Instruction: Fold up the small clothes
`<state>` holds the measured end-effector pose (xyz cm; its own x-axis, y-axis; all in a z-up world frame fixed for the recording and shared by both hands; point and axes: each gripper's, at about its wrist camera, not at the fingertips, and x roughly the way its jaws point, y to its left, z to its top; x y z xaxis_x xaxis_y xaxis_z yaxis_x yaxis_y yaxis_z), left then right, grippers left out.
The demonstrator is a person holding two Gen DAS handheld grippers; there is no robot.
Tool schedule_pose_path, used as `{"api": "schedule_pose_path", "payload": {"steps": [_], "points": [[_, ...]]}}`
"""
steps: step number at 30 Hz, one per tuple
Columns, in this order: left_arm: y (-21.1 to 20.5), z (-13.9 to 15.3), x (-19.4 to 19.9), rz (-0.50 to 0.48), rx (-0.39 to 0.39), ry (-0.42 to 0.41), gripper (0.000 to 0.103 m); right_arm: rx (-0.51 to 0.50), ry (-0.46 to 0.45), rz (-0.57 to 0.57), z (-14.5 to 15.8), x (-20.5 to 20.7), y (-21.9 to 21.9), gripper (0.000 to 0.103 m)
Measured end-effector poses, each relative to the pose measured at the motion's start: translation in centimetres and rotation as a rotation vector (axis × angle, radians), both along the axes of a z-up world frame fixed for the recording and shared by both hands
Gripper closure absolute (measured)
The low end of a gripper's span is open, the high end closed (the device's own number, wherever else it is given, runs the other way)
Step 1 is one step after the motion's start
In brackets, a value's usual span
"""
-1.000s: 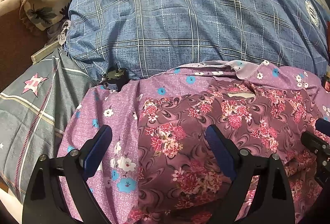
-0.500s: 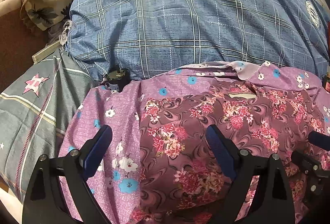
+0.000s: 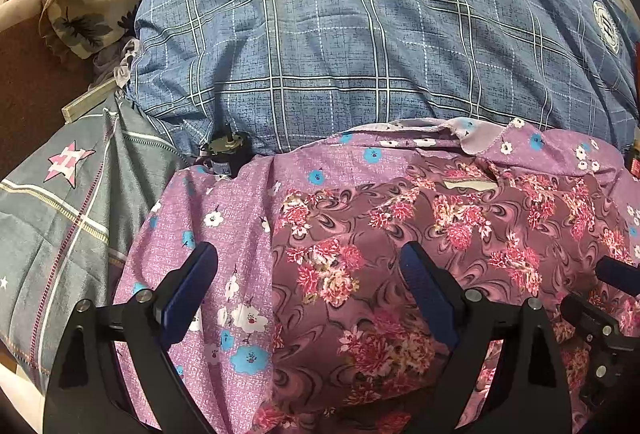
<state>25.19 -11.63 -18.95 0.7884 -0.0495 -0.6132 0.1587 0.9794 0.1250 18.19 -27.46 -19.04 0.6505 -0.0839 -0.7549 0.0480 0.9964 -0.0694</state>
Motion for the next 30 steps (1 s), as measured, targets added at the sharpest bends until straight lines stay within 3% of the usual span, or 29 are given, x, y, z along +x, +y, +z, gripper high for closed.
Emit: {"api": "schedule_pose_path", "payload": {"steps": [20, 24, 28, 30], "points": [[0.9, 0.0, -0.7, 0.004, 0.023, 0.001, 0.009, 0.013, -0.014, -0.009, 0.6, -0.2, -1.0, 0.053], [4.7, 0.4, -3.7, 0.06, 0.003, -0.003, 0.009, 0.084, -0.067, -0.079, 2.6, -2.9, -4.1, 0.052], [9.0, -0.6, -8.9, 0.115, -0.004, 0.03, 0.009, 0.159, -0.136, -0.171, 3.6, -9.2, -7.4, 0.034], [10.9, -2.0, -12.2, 0.112, 0.031, 0.074, 0.009, 0.205, -0.137, -0.206, 3.0, -12.9, -8.8, 0.032]]}}
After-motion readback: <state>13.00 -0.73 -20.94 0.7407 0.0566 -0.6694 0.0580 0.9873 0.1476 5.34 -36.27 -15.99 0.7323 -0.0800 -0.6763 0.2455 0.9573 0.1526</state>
